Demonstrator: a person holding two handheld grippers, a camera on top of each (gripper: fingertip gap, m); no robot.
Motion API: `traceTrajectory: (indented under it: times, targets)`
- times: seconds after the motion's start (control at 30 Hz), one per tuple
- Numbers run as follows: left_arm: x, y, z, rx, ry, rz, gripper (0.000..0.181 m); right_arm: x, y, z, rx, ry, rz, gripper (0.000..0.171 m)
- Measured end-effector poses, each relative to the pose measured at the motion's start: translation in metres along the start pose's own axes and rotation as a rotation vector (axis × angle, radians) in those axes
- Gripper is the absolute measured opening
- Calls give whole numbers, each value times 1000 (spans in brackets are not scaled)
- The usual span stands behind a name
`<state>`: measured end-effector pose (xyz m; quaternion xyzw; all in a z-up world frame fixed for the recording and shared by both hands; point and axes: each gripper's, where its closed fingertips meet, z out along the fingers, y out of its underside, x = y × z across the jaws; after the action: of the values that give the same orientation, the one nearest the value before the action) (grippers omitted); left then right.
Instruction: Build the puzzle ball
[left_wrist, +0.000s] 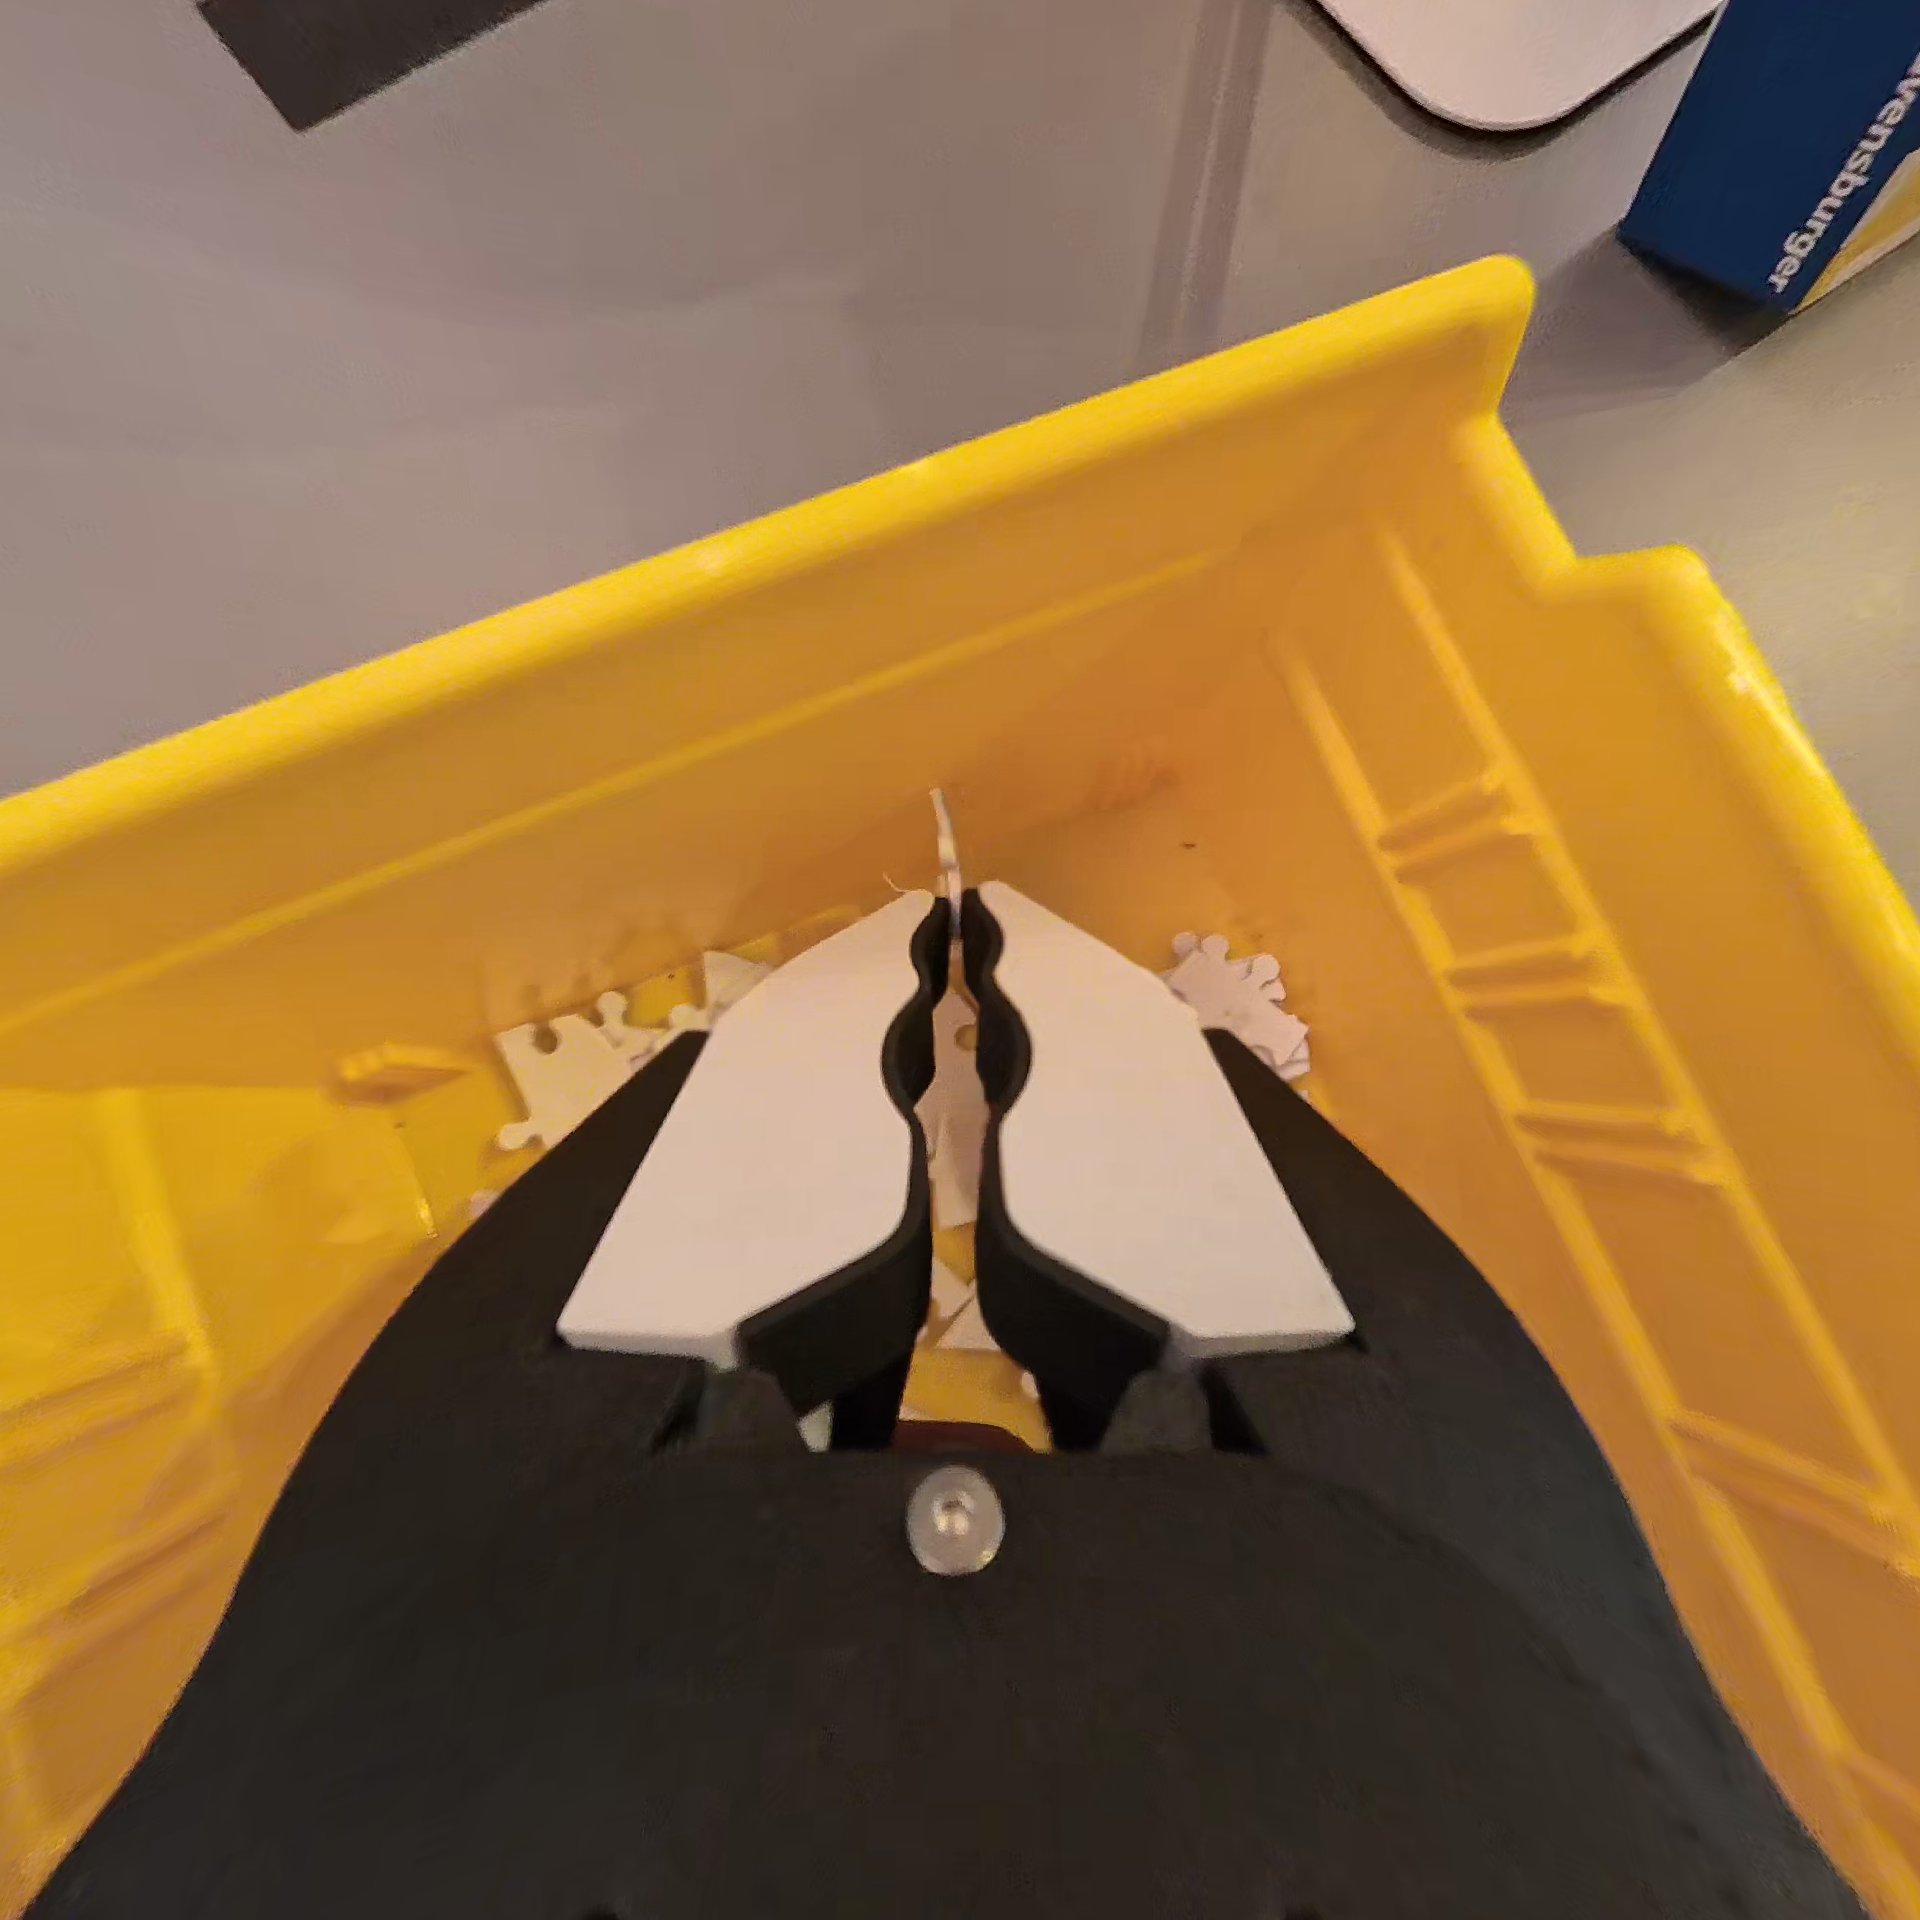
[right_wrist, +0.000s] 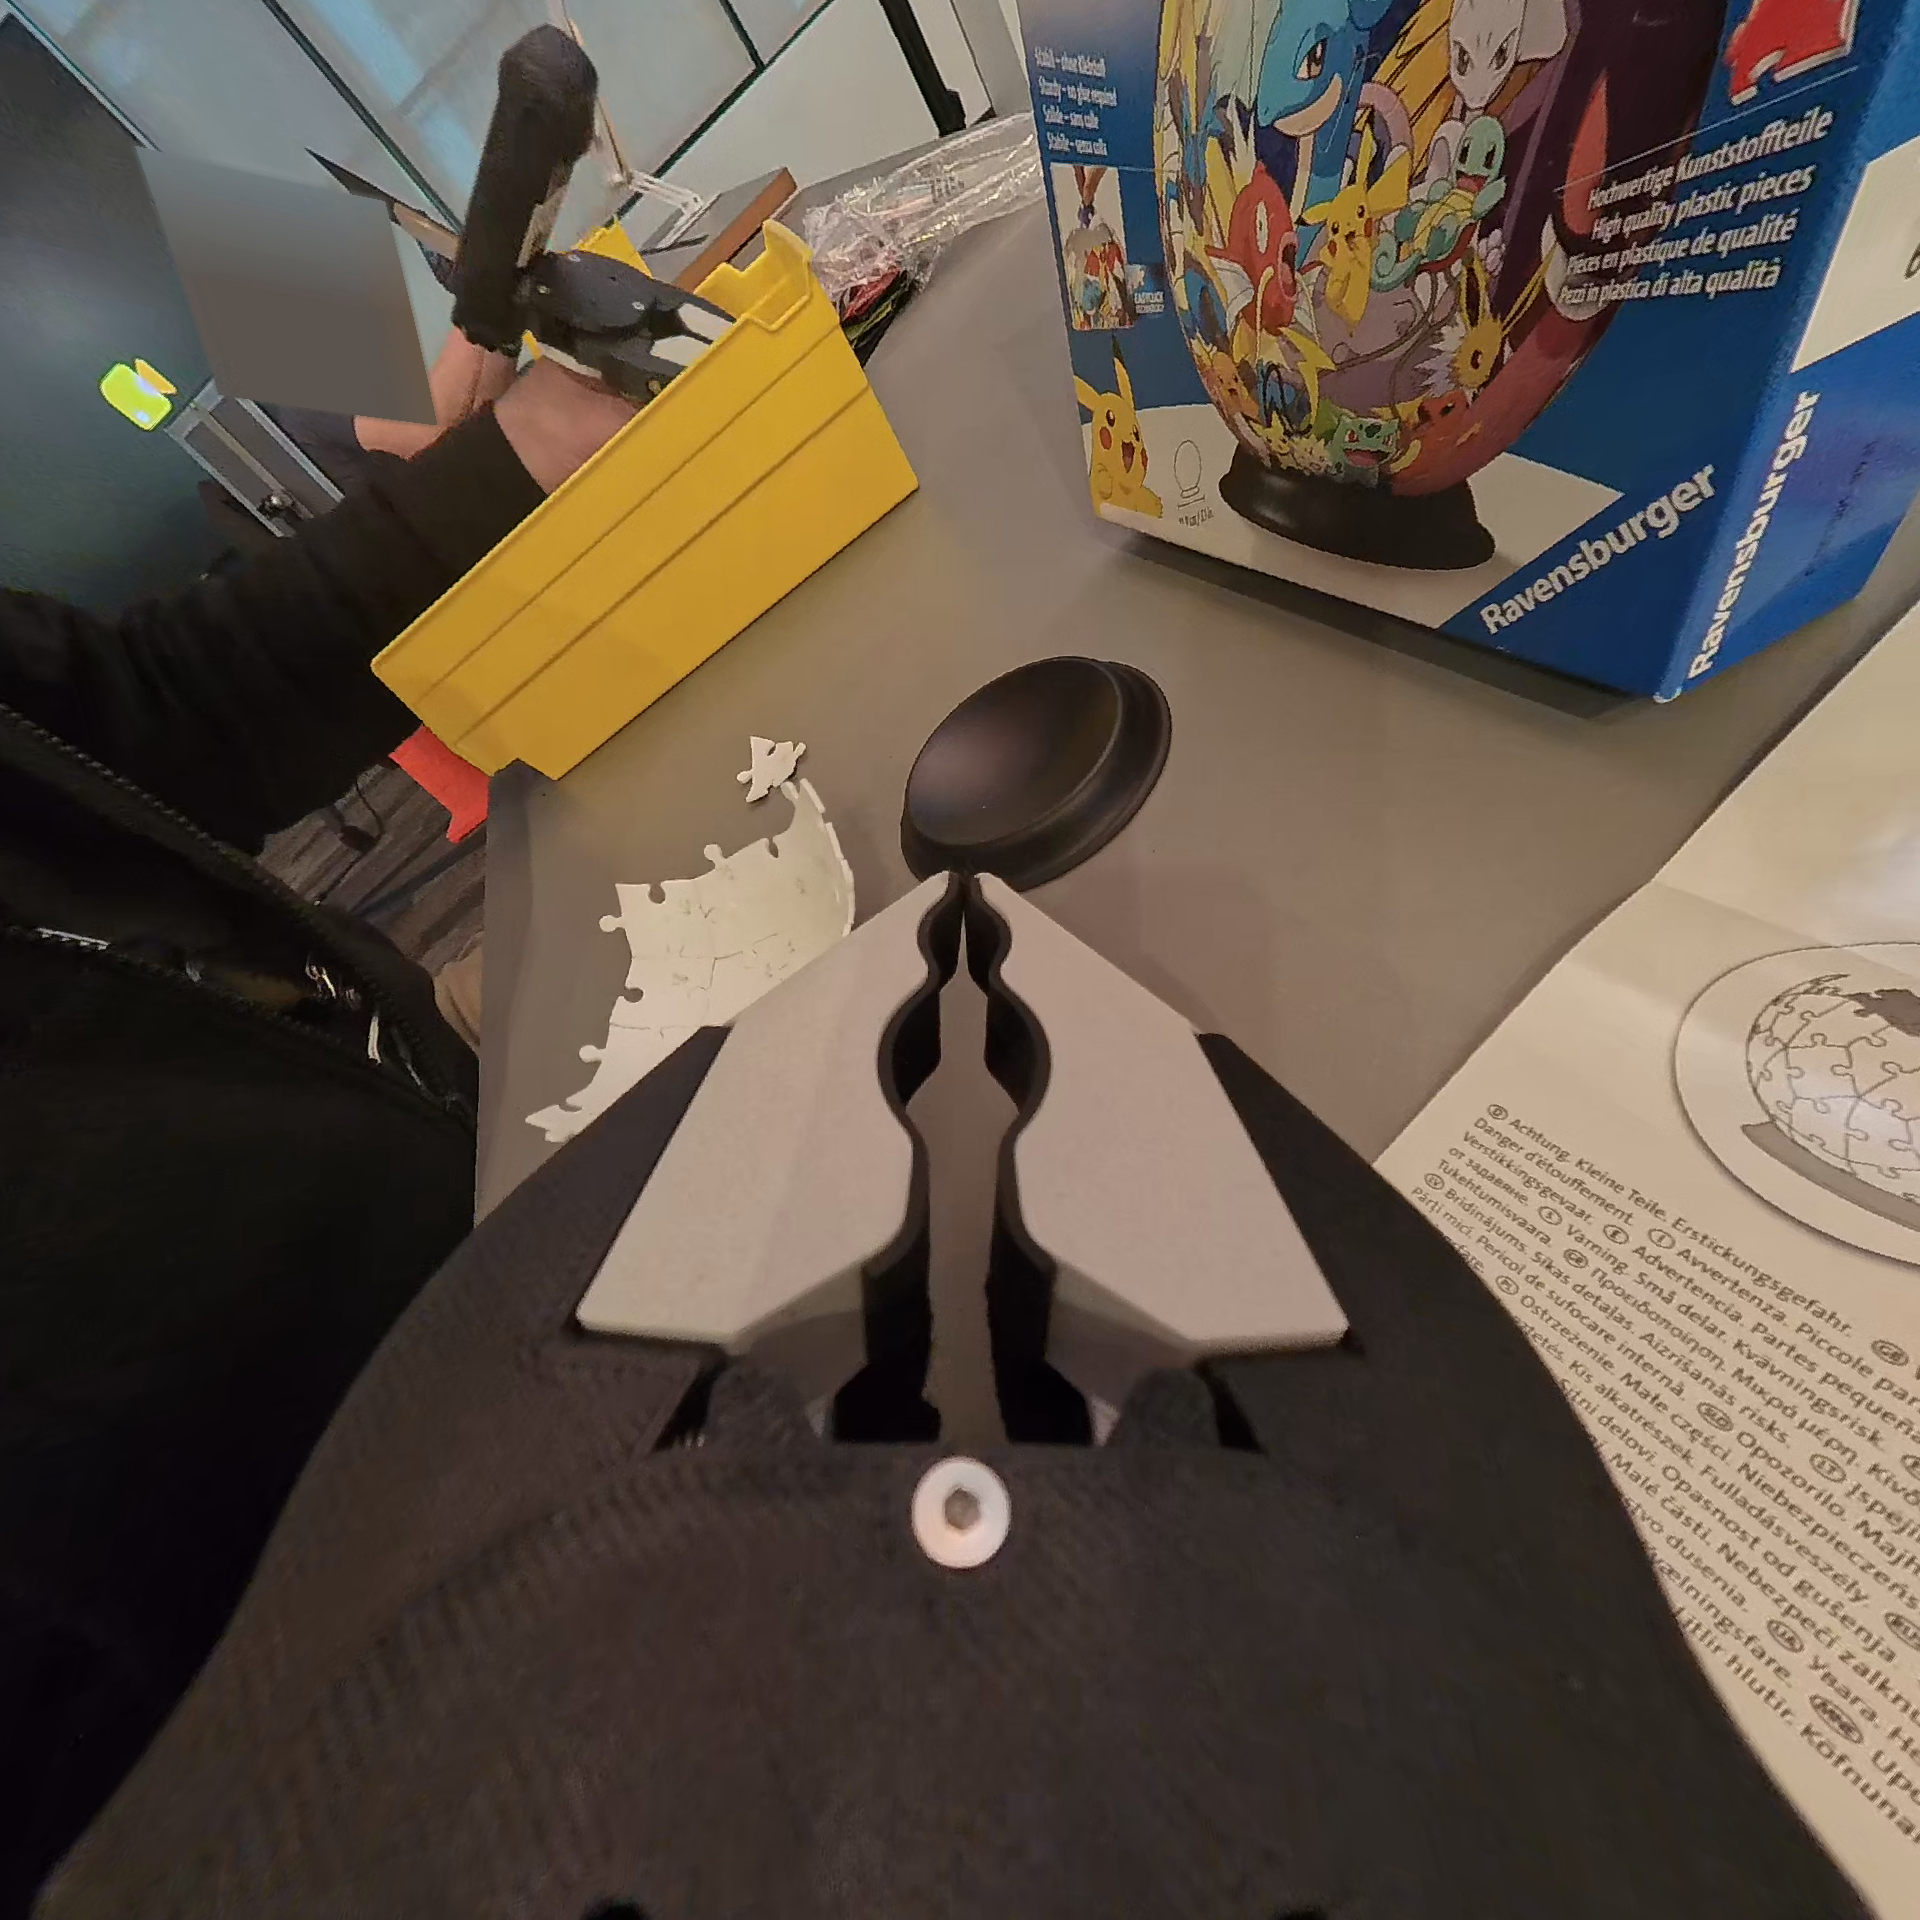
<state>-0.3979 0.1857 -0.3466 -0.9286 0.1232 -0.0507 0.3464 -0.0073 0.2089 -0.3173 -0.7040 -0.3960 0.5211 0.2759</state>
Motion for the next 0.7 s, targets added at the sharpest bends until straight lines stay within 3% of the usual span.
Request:
traceTrajectory:
  times: [0.37, 0.53, 0.7]
  targets:
    - [-9, -11, -26, 75, -79, 50, 2, 0, -1, 0, 3, -3, -3, 0]
    - [16, -44, -81, 213, -120, 130, 2, -1, -6, -3, -10, 22, -28, 5]
    - [86, -84, -139, 340, -129, 295, 2, -18, -30, -16, 19, 58, -87, 8]
